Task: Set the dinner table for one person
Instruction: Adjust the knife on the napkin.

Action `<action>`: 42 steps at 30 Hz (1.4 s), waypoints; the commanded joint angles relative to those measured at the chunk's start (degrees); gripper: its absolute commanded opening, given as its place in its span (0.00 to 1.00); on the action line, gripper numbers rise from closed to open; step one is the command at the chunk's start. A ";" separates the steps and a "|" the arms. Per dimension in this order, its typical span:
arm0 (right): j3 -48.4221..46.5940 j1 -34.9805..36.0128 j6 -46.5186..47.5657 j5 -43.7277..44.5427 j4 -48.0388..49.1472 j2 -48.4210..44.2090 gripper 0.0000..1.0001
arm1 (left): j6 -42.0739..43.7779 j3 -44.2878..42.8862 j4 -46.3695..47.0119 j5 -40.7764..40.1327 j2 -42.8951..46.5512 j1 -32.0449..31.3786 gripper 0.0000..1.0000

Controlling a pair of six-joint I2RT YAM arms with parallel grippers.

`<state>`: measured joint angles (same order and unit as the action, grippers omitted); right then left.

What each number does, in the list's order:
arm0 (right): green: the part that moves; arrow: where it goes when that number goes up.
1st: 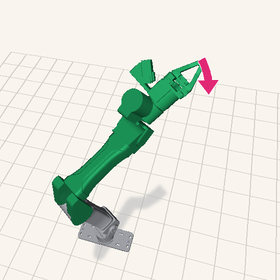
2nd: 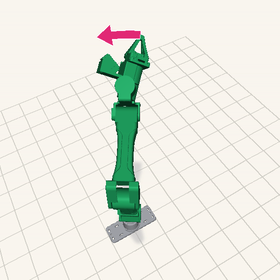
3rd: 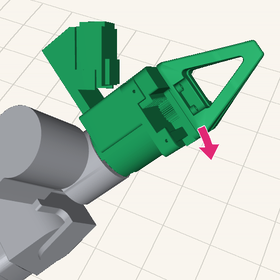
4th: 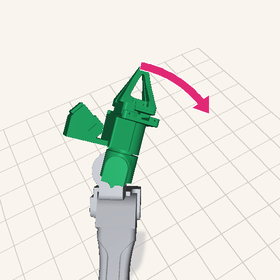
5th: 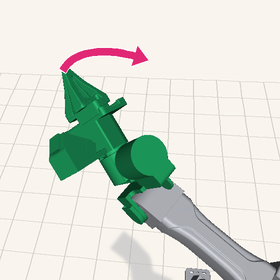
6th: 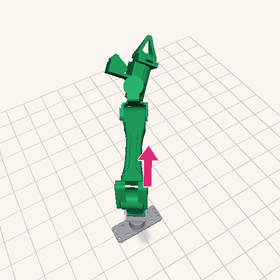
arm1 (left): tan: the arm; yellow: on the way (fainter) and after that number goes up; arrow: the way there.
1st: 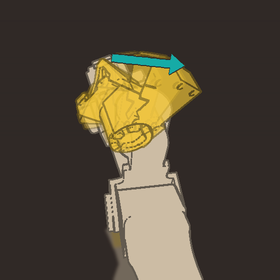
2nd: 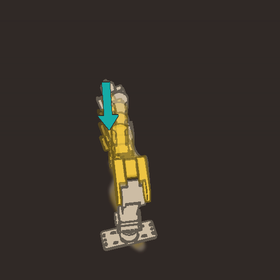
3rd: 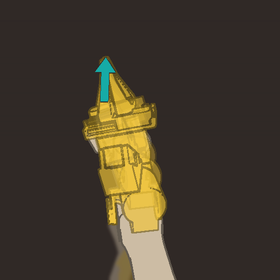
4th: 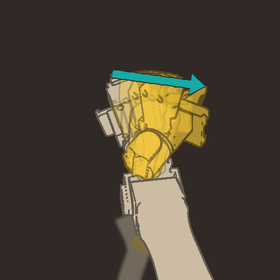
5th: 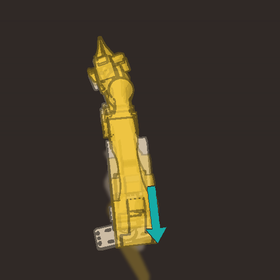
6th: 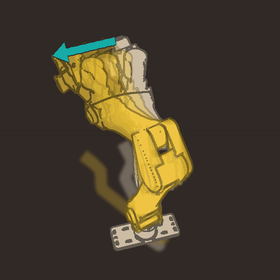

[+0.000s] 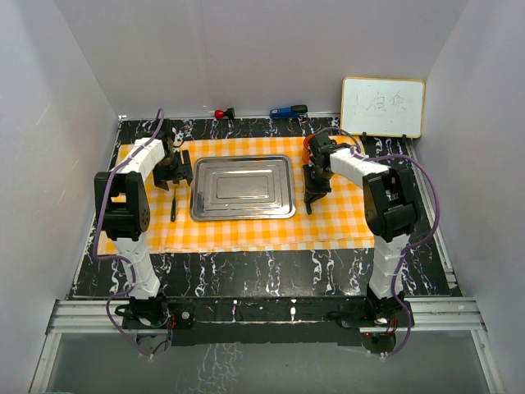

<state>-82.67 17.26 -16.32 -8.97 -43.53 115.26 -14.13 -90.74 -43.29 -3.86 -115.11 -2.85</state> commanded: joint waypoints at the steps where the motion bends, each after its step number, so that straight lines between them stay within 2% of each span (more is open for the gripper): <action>1: -2.83 0.32 1.44 2.02 0.96 1.68 0.06 | 0.16 0.65 -0.75 -0.49 1.07 -0.17 0.70; 22: -3.54 0.23 1.90 5.31 0.72 2.83 0.06 | 0.42 0.87 -1.27 -1.52 1.21 -0.15 0.70; 36: -4.89 0.12 0.62 10.05 0.64 2.38 0.24 | 0.58 0.35 -2.01 -2.36 1.21 -0.18 0.72; 42: -5.69 0.06 -0.05 9.25 0.55 2.32 0.26 | 0.68 0.12 -2.44 -2.85 1.21 -0.14 0.72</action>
<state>-85.60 17.61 -15.59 -1.78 -43.70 116.86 -13.93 -89.97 -43.90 -5.52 -115.11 -2.85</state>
